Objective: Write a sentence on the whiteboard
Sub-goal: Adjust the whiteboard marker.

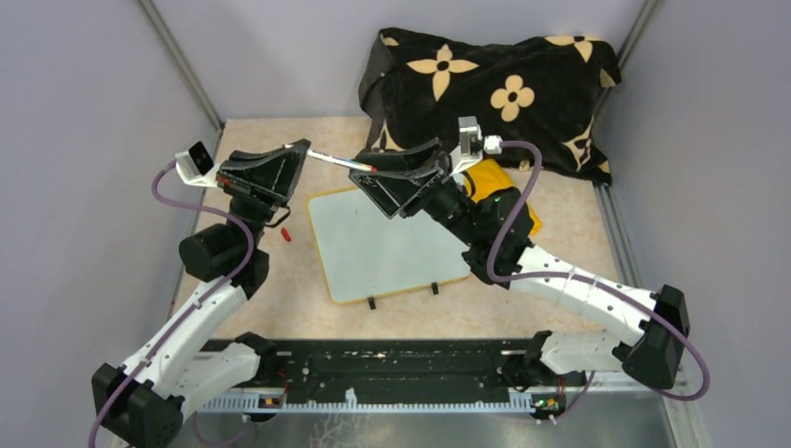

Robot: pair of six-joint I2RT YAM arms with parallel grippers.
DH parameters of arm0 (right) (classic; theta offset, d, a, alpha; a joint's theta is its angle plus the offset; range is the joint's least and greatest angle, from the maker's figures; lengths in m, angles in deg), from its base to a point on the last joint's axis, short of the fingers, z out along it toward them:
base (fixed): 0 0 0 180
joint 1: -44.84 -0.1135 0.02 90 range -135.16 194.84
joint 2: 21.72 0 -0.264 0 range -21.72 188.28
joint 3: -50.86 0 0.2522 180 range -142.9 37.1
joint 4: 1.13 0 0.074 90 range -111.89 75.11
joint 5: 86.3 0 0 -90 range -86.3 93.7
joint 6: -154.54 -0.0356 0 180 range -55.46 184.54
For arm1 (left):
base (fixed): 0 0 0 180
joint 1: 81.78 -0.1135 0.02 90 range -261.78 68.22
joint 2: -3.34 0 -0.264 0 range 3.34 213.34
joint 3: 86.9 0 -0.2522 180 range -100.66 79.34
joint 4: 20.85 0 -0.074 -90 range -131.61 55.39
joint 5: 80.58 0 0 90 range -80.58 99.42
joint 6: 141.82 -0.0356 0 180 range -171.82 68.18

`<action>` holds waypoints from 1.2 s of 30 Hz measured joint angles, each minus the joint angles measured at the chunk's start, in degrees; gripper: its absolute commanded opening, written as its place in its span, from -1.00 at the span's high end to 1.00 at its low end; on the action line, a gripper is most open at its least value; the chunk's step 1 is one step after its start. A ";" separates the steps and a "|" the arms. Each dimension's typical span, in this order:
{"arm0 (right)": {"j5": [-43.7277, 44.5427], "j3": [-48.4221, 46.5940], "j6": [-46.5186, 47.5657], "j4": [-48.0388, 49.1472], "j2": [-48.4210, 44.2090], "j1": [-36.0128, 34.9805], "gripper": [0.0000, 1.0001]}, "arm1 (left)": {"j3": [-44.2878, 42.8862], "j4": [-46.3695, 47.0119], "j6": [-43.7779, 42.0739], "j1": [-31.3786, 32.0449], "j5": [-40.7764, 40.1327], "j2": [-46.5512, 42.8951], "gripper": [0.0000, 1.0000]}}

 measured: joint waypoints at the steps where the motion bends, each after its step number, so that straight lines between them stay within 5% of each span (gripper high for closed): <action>1: -0.02 -0.48 -0.24 -0.04 0.42 0.00 -0.01 | 0.00 -0.39 0.13 0.00 -0.24 -0.09 1.00; 36: 2.08 -4.59 -1.90 -1.46 6.51 0.39 0.53 | 0.46 -7.76 1.92 0.15 -3.43 -0.42 1.00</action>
